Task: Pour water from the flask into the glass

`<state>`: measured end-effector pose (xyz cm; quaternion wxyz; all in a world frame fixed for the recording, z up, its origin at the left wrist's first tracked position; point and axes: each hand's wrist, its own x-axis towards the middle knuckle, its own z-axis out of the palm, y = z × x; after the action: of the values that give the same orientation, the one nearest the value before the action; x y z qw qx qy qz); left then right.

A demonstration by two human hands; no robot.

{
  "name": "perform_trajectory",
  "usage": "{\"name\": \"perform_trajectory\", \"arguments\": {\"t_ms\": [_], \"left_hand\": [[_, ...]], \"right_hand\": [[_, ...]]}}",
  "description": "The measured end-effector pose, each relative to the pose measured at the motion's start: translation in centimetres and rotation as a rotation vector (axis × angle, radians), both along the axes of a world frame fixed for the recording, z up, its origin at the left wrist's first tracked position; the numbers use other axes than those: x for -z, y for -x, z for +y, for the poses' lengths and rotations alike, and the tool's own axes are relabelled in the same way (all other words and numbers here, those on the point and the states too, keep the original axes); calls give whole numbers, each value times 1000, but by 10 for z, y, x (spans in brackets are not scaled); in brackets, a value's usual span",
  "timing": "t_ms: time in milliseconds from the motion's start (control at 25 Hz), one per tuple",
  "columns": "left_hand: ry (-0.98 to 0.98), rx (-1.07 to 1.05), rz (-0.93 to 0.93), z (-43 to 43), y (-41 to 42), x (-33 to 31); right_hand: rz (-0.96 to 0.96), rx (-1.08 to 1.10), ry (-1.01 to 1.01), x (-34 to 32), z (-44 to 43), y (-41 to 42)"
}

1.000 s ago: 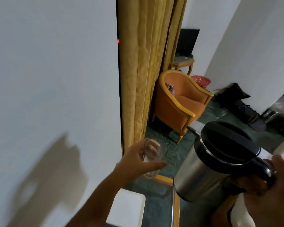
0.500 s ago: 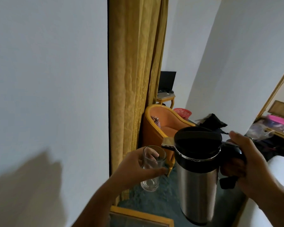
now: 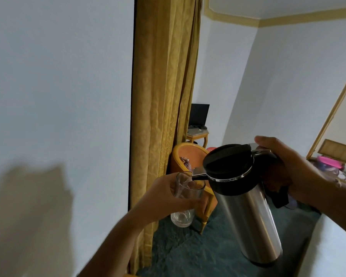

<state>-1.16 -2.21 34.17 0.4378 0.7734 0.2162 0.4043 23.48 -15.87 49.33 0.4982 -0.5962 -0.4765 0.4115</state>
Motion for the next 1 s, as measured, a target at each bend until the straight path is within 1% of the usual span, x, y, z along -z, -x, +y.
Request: {"name": "perform_trajectory", "arguments": {"t_ms": [160, 400, 560, 760, 1000], "left_hand": [[-9, 3, -31, 11, -3, -12], [-3, 49, -68, 16, -9, -35], [18, 83, -86, 16, -12, -53], [62, 119, -57, 13, -14, -65], [11, 121, -5, 12, -13, -86]], "right_hand": [[-163, -35, 2, -29, 7, -2], [-318, -46, 45, -68, 17, -14], [-372, -66, 58, -92, 20, -21], [-424, -95, 84, -115, 18, -20], [-447, -102, 90, -131, 10, -20]]}}
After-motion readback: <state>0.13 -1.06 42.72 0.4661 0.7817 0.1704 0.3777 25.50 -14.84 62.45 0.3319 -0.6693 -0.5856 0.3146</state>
